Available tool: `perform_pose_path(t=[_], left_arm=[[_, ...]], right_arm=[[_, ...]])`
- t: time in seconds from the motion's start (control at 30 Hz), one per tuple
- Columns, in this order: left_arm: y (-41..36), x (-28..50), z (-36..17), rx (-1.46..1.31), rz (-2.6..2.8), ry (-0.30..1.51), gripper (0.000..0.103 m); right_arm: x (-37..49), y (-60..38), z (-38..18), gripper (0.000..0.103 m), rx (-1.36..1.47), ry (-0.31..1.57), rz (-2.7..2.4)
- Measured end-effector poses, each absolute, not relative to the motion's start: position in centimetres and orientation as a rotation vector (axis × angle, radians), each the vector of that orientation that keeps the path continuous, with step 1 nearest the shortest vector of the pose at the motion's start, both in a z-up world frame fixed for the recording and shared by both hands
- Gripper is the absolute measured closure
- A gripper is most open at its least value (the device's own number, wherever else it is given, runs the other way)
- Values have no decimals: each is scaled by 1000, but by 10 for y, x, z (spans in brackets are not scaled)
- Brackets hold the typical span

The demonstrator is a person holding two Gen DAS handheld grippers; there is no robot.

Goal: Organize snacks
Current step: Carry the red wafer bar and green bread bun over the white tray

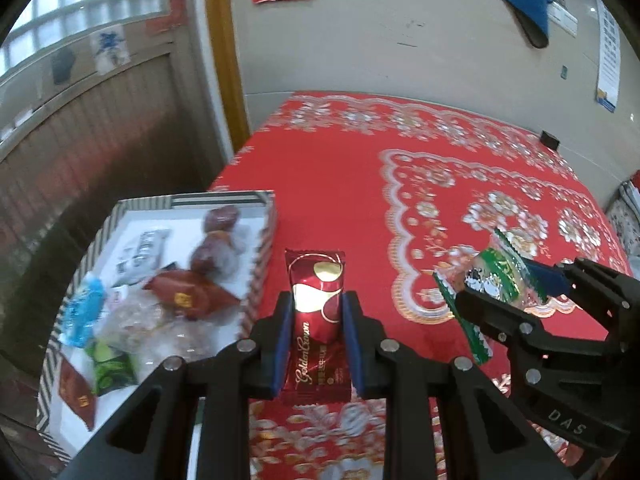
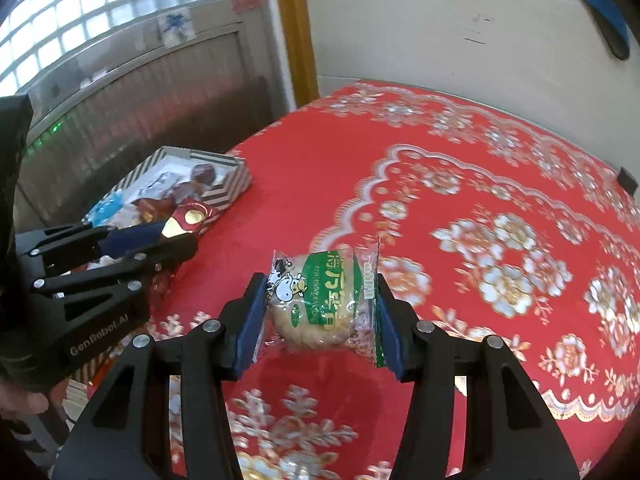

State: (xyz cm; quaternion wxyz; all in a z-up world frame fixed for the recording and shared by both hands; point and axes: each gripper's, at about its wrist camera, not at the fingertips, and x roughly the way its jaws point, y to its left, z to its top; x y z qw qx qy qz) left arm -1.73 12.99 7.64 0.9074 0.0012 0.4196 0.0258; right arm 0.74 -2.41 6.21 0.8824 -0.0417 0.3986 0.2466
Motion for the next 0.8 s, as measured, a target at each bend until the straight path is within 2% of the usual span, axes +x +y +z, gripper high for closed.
perform_pose_path(t=[0.8], left_arm=[[255,-43,66,-75,274,892,76]], right_arm=[[13,106,66,52,-208,825,713]])
